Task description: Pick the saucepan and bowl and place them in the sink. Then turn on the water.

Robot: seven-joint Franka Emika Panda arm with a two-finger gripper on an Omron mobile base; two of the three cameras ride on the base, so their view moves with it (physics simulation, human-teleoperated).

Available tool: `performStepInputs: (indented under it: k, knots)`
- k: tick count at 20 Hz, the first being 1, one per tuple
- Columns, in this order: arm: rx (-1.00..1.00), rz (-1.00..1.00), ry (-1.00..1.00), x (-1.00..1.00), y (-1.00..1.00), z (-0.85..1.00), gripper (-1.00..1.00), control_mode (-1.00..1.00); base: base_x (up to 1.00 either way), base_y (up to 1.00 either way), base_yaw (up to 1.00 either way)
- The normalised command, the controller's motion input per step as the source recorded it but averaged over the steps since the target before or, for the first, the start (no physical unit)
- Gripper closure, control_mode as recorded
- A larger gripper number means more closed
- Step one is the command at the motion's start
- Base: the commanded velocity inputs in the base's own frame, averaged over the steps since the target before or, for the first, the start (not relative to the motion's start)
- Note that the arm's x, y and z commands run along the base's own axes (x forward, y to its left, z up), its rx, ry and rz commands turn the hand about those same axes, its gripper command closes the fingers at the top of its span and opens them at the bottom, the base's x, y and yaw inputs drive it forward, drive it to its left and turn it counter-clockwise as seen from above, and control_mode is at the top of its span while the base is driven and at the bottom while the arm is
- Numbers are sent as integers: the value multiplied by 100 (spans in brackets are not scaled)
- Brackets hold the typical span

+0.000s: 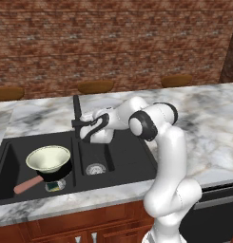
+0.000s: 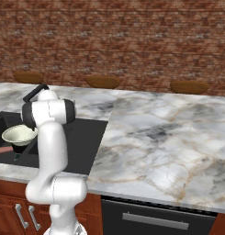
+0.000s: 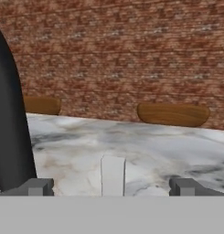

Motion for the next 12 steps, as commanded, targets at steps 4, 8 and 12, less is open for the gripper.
performStepInputs:
  k: [4, 8, 12]
  knots:
    - [5, 0, -3, 17, 0, -10, -100, -100, 0, 0, 0]
    - [5, 0, -3, 10, 0, -17, -100, -100, 0, 0, 0]
    - [3, 0, -2, 7, 0, -20, -100, -100, 0, 0, 0]
